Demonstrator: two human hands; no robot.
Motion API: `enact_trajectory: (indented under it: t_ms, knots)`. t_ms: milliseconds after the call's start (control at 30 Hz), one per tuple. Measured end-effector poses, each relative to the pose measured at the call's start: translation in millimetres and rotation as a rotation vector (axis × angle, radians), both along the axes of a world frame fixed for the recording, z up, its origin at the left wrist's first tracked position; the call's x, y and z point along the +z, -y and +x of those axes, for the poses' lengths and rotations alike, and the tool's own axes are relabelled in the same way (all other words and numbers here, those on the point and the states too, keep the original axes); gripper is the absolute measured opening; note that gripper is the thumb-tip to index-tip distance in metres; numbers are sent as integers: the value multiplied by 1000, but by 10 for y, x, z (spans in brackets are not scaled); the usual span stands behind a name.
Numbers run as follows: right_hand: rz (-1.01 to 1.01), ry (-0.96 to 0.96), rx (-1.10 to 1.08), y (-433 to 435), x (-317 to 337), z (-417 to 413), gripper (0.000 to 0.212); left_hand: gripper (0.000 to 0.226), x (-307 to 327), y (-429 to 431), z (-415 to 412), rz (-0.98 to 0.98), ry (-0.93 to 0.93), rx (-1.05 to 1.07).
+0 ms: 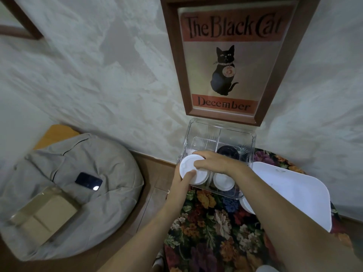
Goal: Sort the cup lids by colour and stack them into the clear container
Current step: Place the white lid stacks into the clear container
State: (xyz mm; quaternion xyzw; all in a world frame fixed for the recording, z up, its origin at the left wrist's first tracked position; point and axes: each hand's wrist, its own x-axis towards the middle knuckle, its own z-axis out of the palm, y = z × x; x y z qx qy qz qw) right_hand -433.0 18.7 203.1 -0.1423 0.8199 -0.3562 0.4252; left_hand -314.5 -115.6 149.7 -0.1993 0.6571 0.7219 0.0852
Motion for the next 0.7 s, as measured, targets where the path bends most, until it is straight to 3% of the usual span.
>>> enact_trajectory:
  t_ms: [167,300,367,500,600,700]
  knots:
    - [53,-30,34,17,-60,-15,49,54,-61,54,-36,0,45,-29]
    - [101,-74,38,-13,-104,-13,64,50,-73,75,-70,-7,122,-20]
    - [119,-108,51,-23,-159,-19,59,46,-77,90,-95,-22,166,-6]
    - [151,-193,62,-19,-194,-33,54,61,-132,104,-137,-100,193,-10]
    - [204,-266,61,-15,-220,-44,56,39,-150,113,-186,-211,194,-46]
    - [244,-349,100,-1,-213,-4,49,31,-164,112,-205,-284,211,-59]
